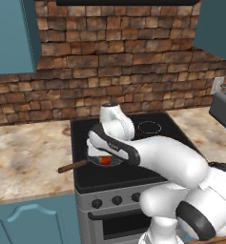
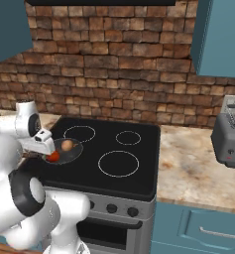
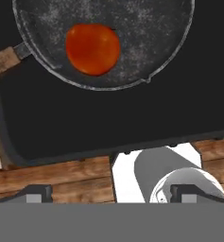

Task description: Place the pan on the front left burner on the stove. Then place the tomato and the onion in the pan and turn on the front left burner.

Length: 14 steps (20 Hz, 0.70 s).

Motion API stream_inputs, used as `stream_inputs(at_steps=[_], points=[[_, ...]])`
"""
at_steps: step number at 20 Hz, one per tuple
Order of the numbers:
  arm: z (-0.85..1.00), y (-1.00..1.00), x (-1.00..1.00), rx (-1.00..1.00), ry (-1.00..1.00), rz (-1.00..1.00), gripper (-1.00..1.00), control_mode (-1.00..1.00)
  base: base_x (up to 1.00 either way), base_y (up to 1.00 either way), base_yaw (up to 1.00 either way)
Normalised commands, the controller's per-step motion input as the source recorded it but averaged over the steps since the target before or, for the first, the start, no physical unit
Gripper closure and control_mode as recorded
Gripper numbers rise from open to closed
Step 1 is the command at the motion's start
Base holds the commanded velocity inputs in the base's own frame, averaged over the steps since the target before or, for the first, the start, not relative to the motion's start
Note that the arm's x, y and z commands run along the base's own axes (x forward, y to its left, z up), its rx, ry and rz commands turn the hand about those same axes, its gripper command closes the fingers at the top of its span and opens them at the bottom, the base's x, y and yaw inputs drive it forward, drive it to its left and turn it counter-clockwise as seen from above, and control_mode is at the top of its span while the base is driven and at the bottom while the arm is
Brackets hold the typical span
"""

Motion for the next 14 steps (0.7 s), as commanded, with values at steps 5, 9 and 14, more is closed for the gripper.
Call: stream_inputs(at_steps=[5, 9, 14], points=[[0.18, 0.12, -0.97, -0.06, -0.25, -0.01, -1.00, -1.00, 0.00, 0.00, 0.00], [0.11, 0.22, -0.93, -0.03, -0.29, 0.00, -1.00, -1.00, 0.00, 0.00, 0.00], [0.02, 0.24, -0.74, 0.00, -0.29, 0.00, -1.00, -1.00, 0.00, 0.00, 0.00]])
